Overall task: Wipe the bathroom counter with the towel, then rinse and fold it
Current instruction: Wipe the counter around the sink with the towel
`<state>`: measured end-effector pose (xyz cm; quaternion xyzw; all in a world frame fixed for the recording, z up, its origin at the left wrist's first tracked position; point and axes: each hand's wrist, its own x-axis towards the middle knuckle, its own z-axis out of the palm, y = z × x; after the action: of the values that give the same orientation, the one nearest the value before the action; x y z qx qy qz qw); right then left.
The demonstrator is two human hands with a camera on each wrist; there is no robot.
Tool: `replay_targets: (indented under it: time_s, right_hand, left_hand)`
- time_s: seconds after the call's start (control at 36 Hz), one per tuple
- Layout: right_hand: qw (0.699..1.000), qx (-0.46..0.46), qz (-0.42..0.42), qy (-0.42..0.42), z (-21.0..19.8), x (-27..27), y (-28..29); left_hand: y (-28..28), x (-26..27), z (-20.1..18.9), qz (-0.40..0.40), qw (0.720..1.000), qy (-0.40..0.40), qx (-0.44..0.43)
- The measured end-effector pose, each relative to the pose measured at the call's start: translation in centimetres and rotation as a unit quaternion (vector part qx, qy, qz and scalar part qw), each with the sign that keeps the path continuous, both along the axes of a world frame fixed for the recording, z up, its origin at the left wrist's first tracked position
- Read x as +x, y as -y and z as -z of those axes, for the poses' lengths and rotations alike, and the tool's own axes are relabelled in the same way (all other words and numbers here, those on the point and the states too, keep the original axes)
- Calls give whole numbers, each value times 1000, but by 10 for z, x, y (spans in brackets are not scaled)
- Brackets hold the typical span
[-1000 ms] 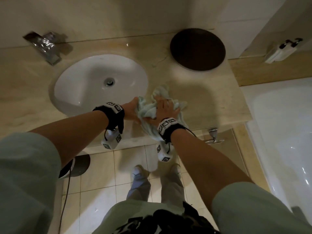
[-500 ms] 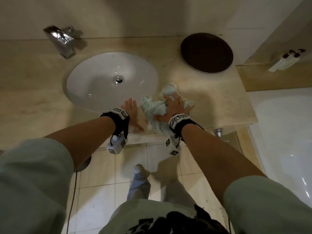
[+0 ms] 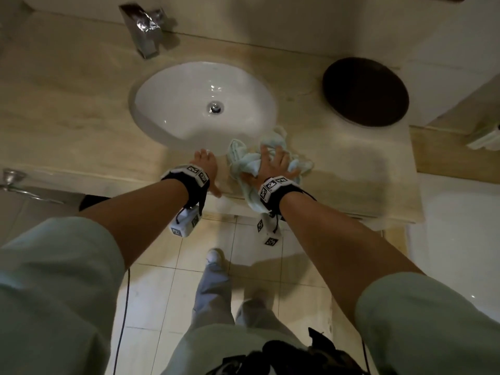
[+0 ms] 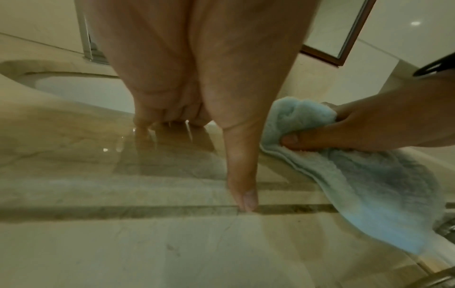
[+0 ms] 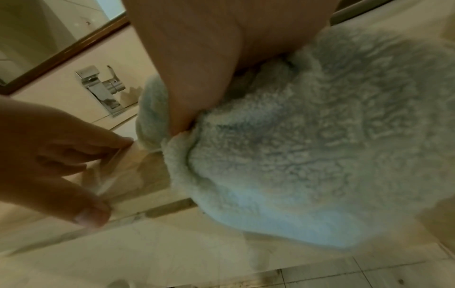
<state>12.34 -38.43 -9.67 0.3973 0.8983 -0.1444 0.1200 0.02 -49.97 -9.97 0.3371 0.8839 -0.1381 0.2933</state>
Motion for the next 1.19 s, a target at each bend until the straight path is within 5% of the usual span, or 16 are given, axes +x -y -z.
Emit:
replay_targets:
  time_s: [0.22,0.47,0.75,1.0,1.19]
  right_hand:
    - [999,32,-41,-3,13,18,-28]
    - [983,-16,176,-56,19,89,-97]
    - [966,60,240,-71,18,74,-66]
    - [999,25,41,-25,22,-3,9]
    - [997,55,-5,-48,24,22,-19]
  left_hand:
    - [-4,-2,-2,10,999,4,-30]
    - [3,1,-8,34,999,-5,0]
    - [-4,0,-10,31,999,5,-23]
    - [-4,-2,-7,13,1000,9,-23]
    - [-4,4,-11,11,999,-9,-34]
